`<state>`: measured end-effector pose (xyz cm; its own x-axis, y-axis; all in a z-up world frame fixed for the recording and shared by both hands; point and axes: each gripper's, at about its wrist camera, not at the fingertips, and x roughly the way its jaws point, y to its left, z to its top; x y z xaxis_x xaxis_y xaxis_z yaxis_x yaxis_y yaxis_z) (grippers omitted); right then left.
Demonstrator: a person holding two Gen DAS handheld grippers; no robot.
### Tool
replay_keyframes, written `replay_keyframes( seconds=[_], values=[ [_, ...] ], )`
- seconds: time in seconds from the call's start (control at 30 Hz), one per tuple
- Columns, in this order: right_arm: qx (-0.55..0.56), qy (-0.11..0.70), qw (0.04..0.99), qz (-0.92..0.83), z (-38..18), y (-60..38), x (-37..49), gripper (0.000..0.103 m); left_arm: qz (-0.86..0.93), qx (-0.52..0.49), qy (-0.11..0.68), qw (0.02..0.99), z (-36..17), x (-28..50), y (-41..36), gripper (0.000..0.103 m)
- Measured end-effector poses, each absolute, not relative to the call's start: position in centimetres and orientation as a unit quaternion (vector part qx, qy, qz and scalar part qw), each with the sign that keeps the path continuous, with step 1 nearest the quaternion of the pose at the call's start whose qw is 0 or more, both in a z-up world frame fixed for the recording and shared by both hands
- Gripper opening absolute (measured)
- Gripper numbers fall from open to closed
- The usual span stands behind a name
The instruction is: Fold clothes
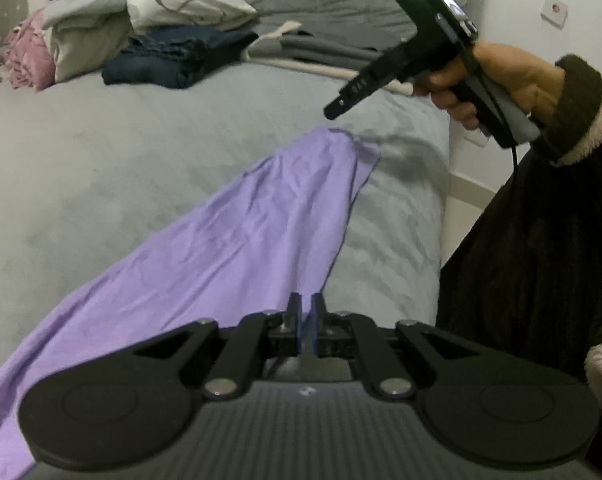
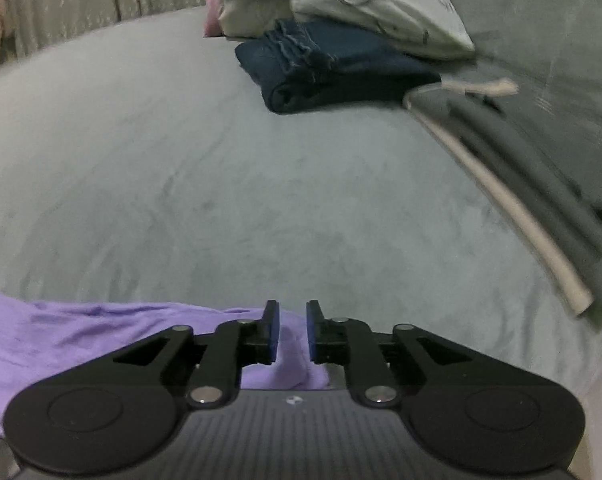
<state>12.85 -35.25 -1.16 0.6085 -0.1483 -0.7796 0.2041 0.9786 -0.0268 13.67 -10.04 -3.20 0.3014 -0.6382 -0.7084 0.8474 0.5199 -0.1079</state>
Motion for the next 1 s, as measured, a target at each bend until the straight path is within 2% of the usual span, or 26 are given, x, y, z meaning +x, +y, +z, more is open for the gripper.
replay_keyframes(
  seconds=[0.1,0.17,0.2,0.57,0.63,0.87,1.0],
  values=[
    [0.031,0.434,0.896,-0.091,-1.0,-35.5,11.8,0.013,-0.467,0.141,0.359,0.796,-3.1,13.8,-10.1,0.011],
    [0.034,0.441,0.893,-0.085,-1.3,-35.5,11.3,0.013,-0.461,0.135,0.359,0.801,-3.0,14.1,-10.0,0.025],
    [0.036,0.446,0.891,-0.079,-1.6,-35.4,10.9,0.013,-0.456,0.132,0.358,0.804,-2.9,14.3,-10.0,0.026],
    [0.051,0.496,0.866,-0.016,-3.8,-34.2,11.1,0.014,-0.432,0.086,0.360,0.823,-2.4,15.4,-10.6,0.026],
    [0.067,0.497,0.865,-0.010,-3.9,-34.4,11.5,0.023,-0.438,0.088,0.360,0.819,-2.5,15.2,-11.1,0.026],
    [0.079,0.477,0.875,0.020,-3.6,-33.3,13.3,0.025,-0.440,0.094,0.363,0.816,-2.9,15.2,-11.5,0.031],
    [0.110,0.435,0.892,0.053,-3.3,-33.4,14.3,0.024,-0.435,0.092,0.365,0.818,-3.2,15.4,-11.8,0.033]
  ],
)
